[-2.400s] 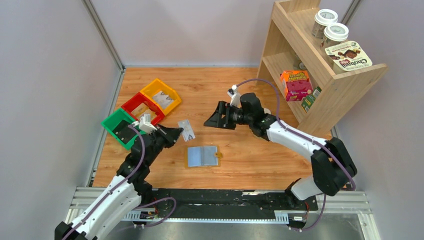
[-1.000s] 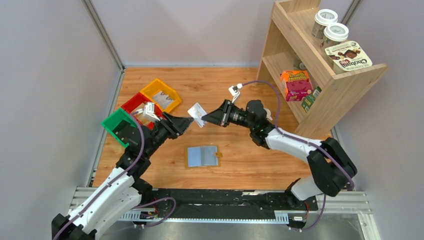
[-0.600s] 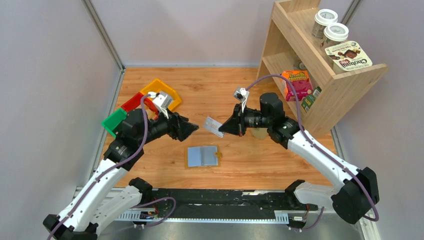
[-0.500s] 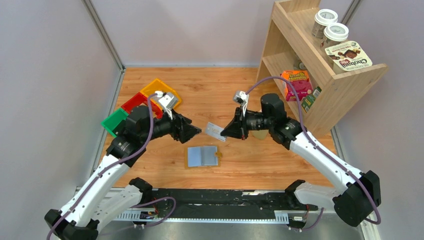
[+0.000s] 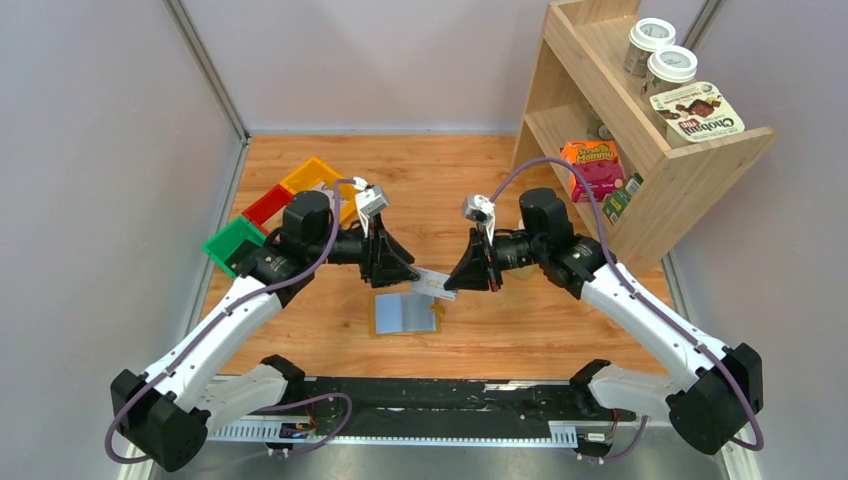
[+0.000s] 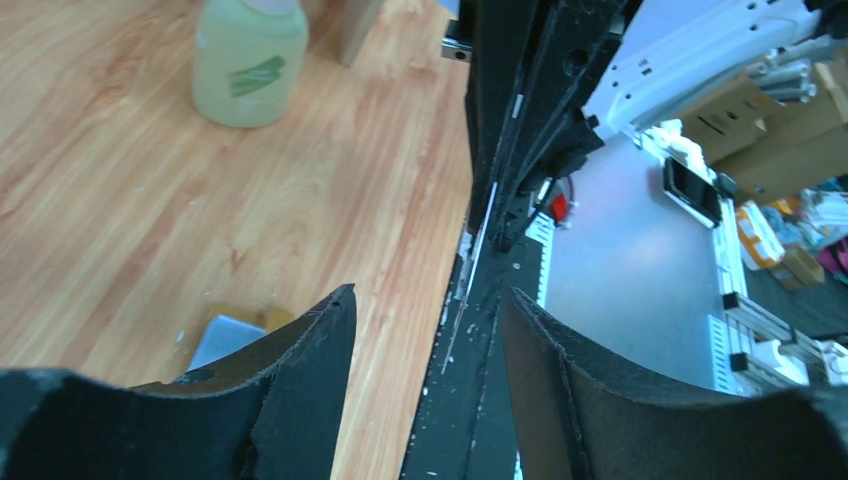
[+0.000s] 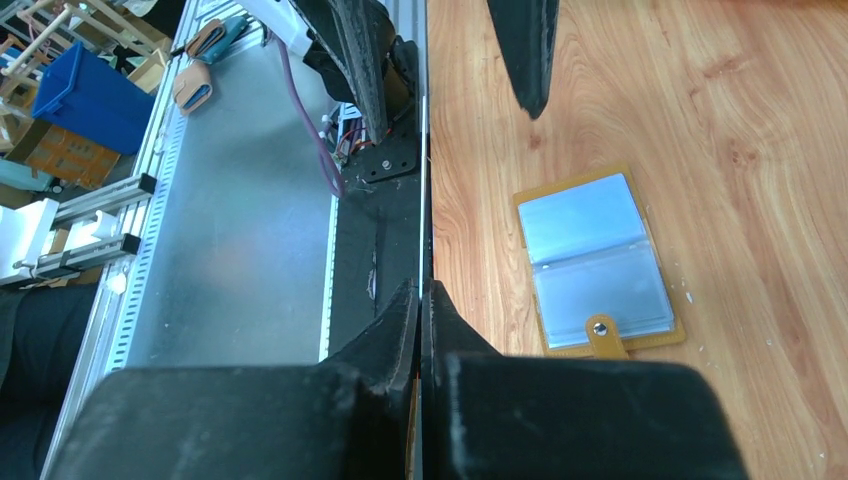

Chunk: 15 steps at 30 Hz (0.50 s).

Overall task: Take the credit cards out of the card holder
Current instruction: Place the credit card in the storage box.

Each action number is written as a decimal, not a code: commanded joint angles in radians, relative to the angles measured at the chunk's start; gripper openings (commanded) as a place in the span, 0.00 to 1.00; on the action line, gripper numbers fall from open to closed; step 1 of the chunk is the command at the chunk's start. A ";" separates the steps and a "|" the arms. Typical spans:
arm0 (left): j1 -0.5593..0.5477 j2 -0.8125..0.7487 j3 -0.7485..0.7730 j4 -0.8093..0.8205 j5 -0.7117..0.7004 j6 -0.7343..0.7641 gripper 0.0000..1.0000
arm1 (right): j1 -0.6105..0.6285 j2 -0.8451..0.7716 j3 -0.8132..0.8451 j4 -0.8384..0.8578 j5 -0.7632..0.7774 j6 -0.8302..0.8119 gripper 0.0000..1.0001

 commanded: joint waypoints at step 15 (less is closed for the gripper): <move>-0.055 -0.044 -0.007 0.063 0.052 0.001 0.00 | 0.013 0.041 0.065 -0.002 -0.070 -0.026 0.07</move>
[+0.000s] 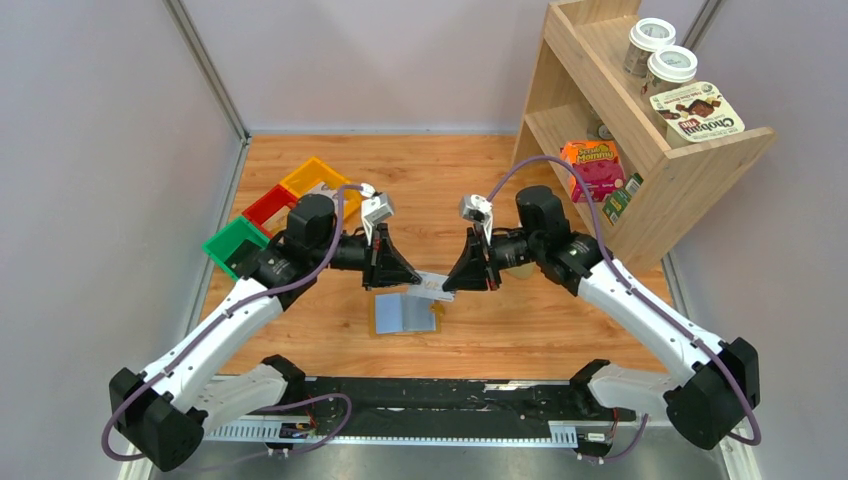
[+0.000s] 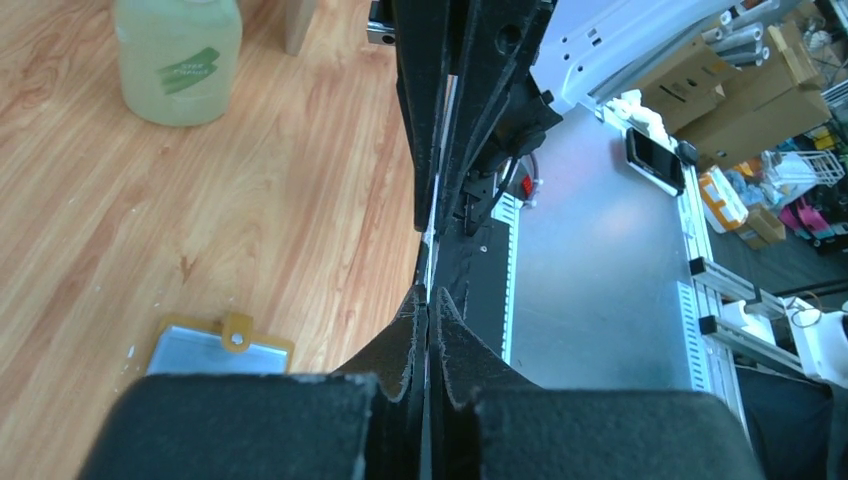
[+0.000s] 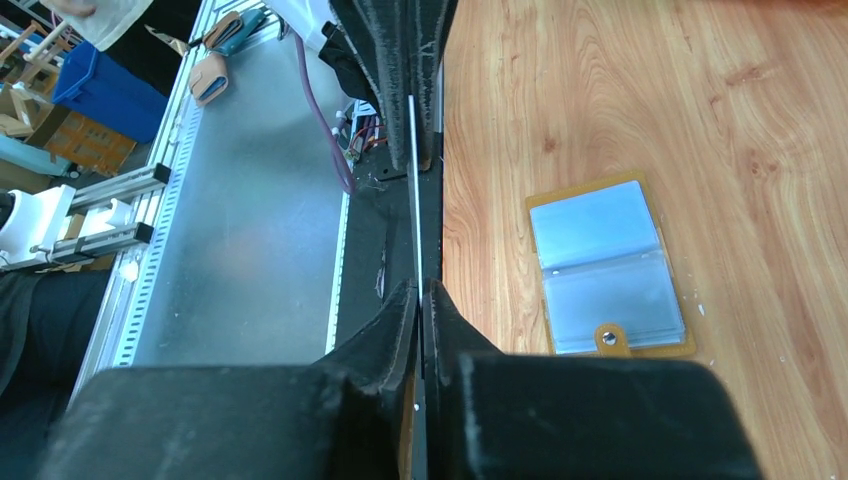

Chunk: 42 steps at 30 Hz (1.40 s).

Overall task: Take the credit cards out of the card holder
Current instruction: Place the credit card in the storage box.

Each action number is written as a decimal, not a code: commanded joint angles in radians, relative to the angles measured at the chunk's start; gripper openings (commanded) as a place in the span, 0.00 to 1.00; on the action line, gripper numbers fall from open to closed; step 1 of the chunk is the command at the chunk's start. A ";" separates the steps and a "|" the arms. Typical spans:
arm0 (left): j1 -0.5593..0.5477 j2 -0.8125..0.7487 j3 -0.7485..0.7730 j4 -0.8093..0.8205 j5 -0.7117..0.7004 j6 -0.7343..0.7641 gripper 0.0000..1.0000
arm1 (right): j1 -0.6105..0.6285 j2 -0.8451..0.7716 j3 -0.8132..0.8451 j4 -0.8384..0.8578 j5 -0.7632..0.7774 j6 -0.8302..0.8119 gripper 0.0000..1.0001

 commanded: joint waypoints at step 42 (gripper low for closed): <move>0.648 0.777 0.451 0.042 -0.782 -0.374 0.04 | -0.009 -0.130 -0.104 0.000 0.682 0.193 1.00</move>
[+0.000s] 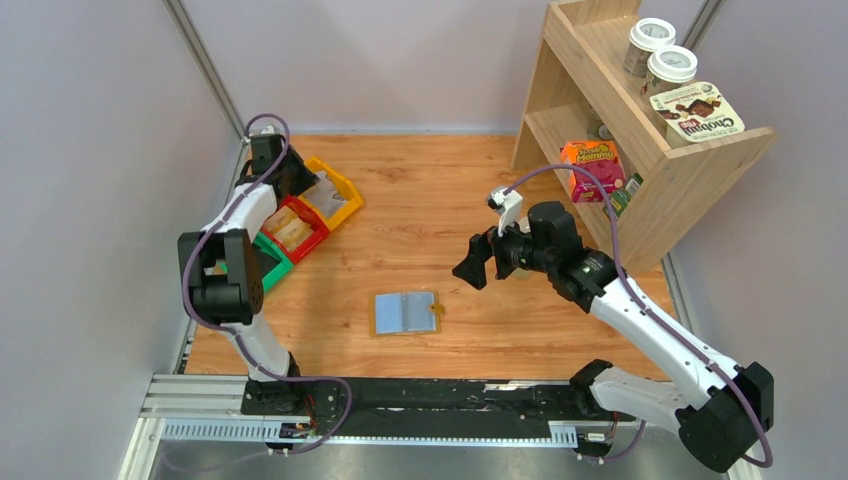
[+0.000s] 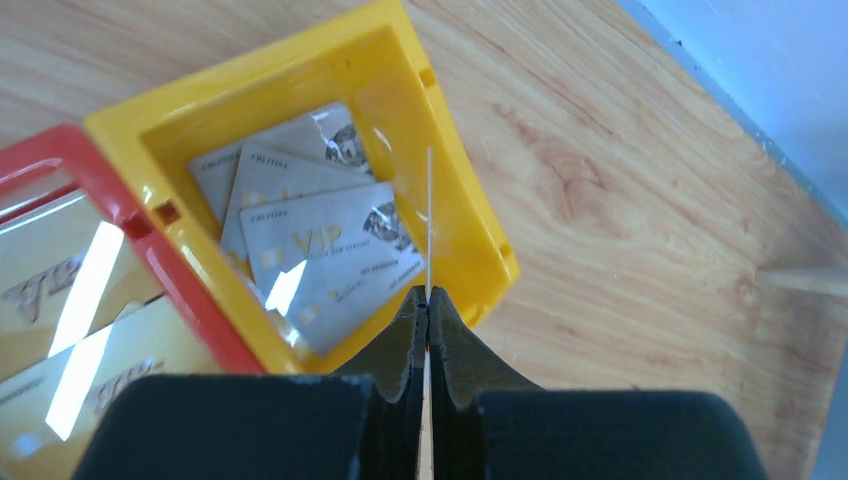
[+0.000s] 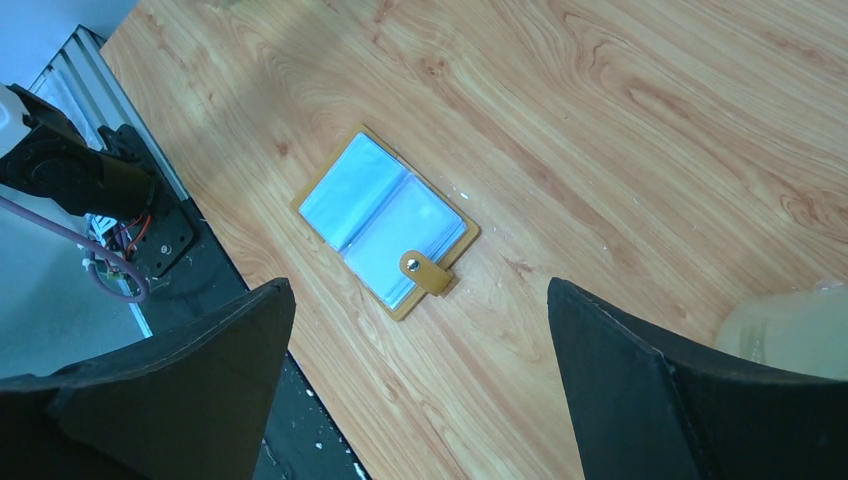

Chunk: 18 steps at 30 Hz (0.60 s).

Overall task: Take the credit cards out of the card holder
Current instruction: Place the credit card in the storage box.

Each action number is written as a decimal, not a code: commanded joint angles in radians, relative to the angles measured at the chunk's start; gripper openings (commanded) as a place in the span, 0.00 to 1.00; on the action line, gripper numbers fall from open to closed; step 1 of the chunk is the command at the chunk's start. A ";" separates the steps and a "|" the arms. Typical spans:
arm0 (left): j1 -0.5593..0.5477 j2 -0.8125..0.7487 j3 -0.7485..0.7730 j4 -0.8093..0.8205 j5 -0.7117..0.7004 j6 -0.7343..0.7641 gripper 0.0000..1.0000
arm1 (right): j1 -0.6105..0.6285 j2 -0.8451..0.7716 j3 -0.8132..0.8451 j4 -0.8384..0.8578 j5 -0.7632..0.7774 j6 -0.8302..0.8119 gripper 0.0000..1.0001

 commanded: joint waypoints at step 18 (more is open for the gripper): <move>-0.005 -0.013 0.299 -0.328 -0.065 0.157 0.68 | 0.038 0.060 0.031 -0.002 0.081 0.035 1.00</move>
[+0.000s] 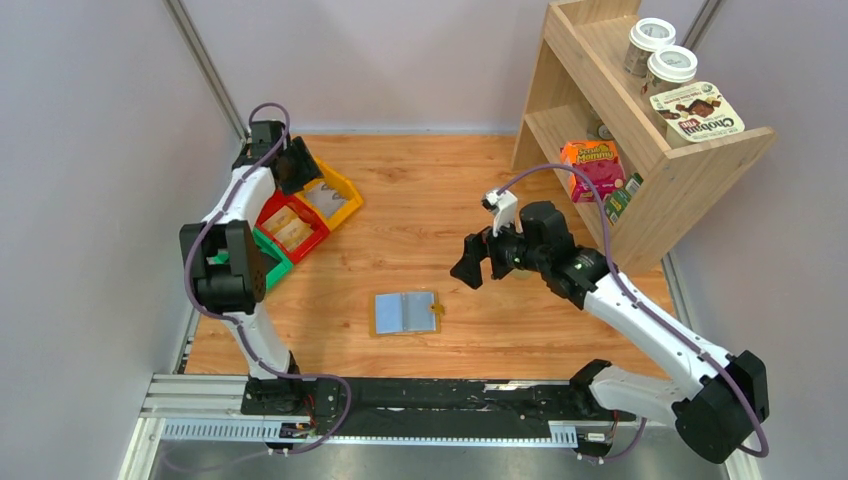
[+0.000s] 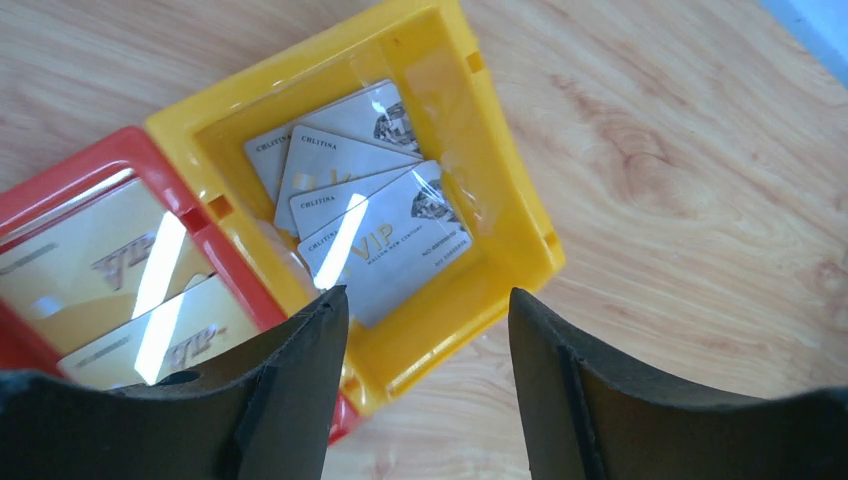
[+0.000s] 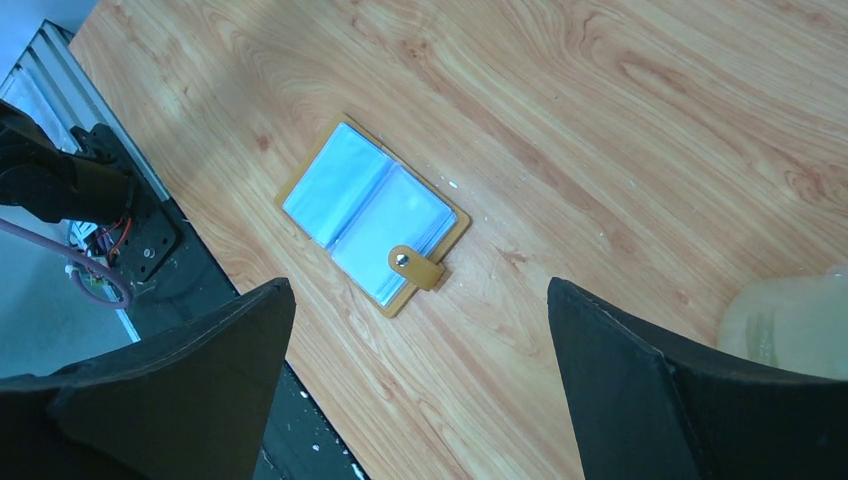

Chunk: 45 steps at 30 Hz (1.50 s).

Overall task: Take the credit cards out of the card holder
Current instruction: Place the credit card in the storage box, then remove the credit card from the card holder.

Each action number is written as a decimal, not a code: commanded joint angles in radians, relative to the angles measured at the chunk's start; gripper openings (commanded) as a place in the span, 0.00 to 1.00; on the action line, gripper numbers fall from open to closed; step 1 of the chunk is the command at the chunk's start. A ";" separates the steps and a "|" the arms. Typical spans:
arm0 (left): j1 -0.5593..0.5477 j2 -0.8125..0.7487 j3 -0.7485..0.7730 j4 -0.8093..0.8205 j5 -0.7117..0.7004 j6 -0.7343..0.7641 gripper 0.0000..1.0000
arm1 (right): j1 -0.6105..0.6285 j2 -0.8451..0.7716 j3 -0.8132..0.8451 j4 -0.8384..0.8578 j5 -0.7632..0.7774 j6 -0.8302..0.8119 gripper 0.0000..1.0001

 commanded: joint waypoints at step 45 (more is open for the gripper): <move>-0.741 -0.627 -1.001 0.281 -0.015 -0.319 0.44 | 0.382 0.618 0.156 -0.027 0.429 0.401 0.64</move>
